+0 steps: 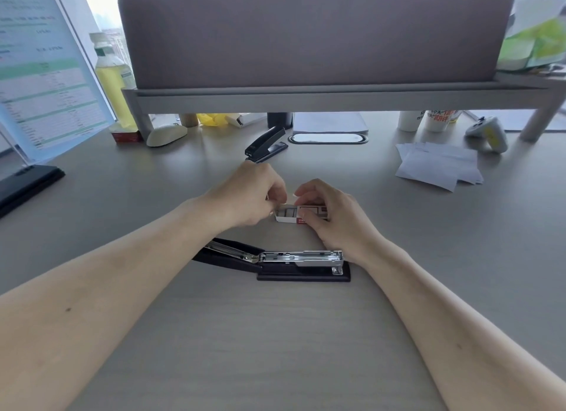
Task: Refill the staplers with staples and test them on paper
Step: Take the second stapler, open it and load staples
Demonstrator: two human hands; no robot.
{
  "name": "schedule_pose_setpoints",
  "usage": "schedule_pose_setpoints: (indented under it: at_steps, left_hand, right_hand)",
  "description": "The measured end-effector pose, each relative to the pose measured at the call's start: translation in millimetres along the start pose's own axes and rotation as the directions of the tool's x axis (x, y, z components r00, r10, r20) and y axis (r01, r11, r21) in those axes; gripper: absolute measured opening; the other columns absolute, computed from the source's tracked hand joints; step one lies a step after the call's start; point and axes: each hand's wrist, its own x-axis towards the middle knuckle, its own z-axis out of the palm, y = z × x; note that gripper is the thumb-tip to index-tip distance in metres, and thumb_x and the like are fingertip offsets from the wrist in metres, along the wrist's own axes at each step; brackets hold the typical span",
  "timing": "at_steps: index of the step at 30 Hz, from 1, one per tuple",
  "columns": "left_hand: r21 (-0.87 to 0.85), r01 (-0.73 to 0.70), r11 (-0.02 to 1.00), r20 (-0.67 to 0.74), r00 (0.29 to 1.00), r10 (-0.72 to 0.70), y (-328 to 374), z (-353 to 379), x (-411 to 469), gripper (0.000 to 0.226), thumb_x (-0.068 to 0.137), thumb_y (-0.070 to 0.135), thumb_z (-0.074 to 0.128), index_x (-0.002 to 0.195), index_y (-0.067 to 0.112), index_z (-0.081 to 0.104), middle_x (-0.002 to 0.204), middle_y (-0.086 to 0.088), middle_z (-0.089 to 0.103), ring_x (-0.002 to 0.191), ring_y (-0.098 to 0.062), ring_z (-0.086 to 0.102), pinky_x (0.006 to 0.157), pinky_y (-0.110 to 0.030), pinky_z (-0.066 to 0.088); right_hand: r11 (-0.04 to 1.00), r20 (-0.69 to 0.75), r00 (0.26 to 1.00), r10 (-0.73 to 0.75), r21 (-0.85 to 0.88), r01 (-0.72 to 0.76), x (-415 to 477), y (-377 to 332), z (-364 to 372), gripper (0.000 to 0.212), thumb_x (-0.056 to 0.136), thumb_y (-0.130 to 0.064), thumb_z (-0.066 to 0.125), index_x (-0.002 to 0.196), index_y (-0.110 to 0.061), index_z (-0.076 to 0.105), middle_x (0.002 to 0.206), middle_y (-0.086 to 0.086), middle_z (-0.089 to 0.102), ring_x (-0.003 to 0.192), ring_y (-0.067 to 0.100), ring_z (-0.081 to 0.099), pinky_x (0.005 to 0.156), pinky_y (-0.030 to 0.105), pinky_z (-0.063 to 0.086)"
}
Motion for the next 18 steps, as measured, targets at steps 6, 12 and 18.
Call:
schedule_pose_setpoints:
  at_steps: [6, 12, 18]
  left_hand:
    - [-0.033, 0.073, 0.997, 0.070, 0.995, -0.070, 1.6, -7.3, 0.0, 0.010, 0.089, 0.018, 0.077, 0.092, 0.022, 0.085, 0.071, 0.012, 0.066, 0.069, -0.003, 0.058, 0.054, -0.002, 0.032]
    - [-0.041, 0.168, 0.985, 0.148, 0.976, -0.161, 5.3, -6.4, 3.6, 0.012, 0.089, 0.021, 0.075, 0.098, 0.022, 0.083, 0.073, 0.018, 0.061, 0.077, -0.008, 0.059, 0.058, -0.012, 0.037]
    - [-0.097, 0.246, 0.964, 0.164, 0.960, -0.228, 6.8, -5.7, 1.3, 0.006, 0.089, 0.019, 0.076, 0.094, 0.020, 0.078, 0.079, 0.011, 0.063, 0.071, -0.001, 0.054, 0.057, -0.016, 0.037]
  right_hand:
    - [1.000, 0.005, 1.000, 0.007, 0.012, -0.007, 0.5, -0.6, -0.1, 0.028, 0.096, -0.014, 0.069, 0.122, -0.024, 0.067, 0.106, -0.013, 0.076, 0.097, 0.006, 0.065, 0.078, -0.003, 0.037]
    - [1.000, -0.002, 1.000, 0.008, 0.015, -0.008, 0.0, -0.3, -0.1, 0.028, 0.096, -0.013, 0.069, 0.121, -0.024, 0.067, 0.106, -0.012, 0.076, 0.093, 0.003, 0.065, 0.078, -0.004, 0.036]
    - [1.000, -0.010, 1.000, -0.003, 0.015, 0.003, 0.3, 1.3, 0.6, 0.026, 0.096, -0.012, 0.069, 0.120, -0.022, 0.068, 0.105, -0.009, 0.078, 0.090, -0.019, 0.058, 0.077, -0.003, 0.037]
